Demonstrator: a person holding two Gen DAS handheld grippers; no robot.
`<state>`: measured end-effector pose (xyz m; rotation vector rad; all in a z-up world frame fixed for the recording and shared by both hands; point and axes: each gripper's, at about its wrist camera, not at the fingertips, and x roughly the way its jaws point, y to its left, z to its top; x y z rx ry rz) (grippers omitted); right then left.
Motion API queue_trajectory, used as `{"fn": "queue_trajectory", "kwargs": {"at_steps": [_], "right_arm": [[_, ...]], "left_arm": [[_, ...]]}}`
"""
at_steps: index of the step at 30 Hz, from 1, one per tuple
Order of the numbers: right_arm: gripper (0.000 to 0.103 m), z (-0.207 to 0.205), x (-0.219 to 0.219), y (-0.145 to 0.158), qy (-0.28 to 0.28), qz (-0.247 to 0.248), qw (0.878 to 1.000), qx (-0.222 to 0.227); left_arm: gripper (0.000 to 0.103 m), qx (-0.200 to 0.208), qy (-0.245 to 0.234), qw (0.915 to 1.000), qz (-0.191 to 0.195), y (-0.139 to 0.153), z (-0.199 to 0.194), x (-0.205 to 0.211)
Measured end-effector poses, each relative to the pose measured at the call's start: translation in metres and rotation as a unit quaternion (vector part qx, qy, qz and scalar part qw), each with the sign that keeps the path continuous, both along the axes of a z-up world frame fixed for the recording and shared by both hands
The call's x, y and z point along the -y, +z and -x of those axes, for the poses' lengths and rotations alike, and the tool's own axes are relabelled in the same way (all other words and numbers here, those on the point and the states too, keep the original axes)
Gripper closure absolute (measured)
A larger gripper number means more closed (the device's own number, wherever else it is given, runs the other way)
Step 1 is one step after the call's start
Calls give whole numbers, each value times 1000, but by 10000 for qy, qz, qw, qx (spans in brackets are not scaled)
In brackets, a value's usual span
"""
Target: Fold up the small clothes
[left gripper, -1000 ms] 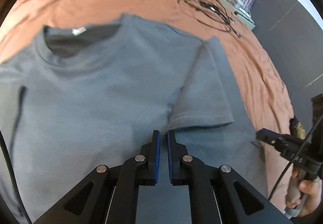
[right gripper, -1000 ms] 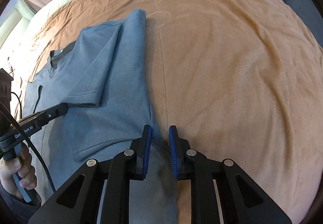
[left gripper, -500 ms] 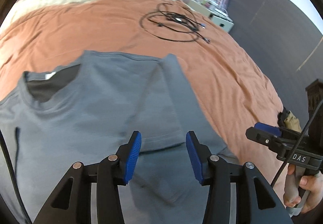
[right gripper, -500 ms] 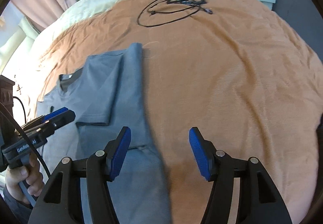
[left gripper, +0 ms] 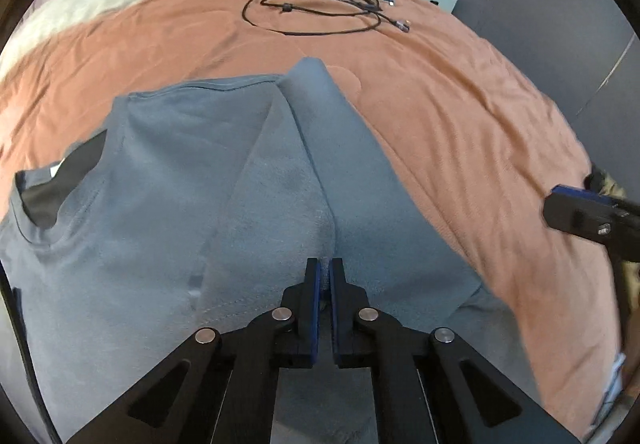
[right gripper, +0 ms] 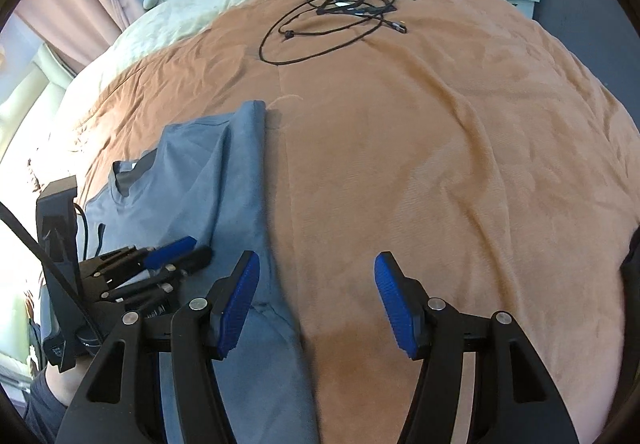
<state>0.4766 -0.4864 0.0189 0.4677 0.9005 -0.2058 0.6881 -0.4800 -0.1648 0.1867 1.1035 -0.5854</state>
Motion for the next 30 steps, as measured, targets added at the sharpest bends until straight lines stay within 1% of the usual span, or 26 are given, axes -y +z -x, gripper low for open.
{"fn": "queue_trajectory", "kwargs": {"at_steps": [1, 3, 4, 7, 13, 14, 16, 20, 22, 24, 26, 27, 30], "right_arm": [[45, -4, 0, 2, 14, 9, 10000, 3], [45, -13, 0, 4, 51, 46, 10000, 21], [45, -18, -2, 4, 79, 34, 10000, 22], [45, -35, -8, -1, 165, 24, 9999, -25], [45, -69, -22, -18, 353, 132, 9991, -182], [45, -75, -24, -21, 383, 152, 9989, -217], [45, -88, -27, -26, 423, 222, 9984, -290], [45, -109, -32, -33, 438, 384, 9976, -379], [45, -118, -32, -38, 401, 427, 9974, -430], [45, -127, -31, -41, 356, 512, 9969, -485], [46, -135, -31, -44, 302, 645, 9960, -535], [49, -139, -30, -46, 265, 703, 9955, -569], [50, -151, -26, -53, 151, 914, 9934, -675]], "left_arm": [[99, 52, 12, 10000, 57, 9, -3, -5], [99, 224, 59, 9997, 27, 27, -8, -13], [99, 235, 105, 9997, 58, 33, -11, -19], [99, 312, 218, 9993, 41, 44, -16, -32], [99, 295, 443, 9986, -76, 39, -31, -60], [98, 318, 510, 9981, -168, 38, -34, -65], [96, 396, 621, 9966, -370, 34, -42, -75], [90, 307, 824, 9956, -317, 27, -54, -97], [81, 257, 922, 9951, -244, 24, -60, -103], [61, 222, 948, 9952, -121, 21, -63, -106], [54, 297, 909, 9954, -72, 18, -63, -105], [54, 322, 889, 9955, -97, 16, -63, -104], [54, 281, 825, 9959, -252, 2, -69, -96]]}}
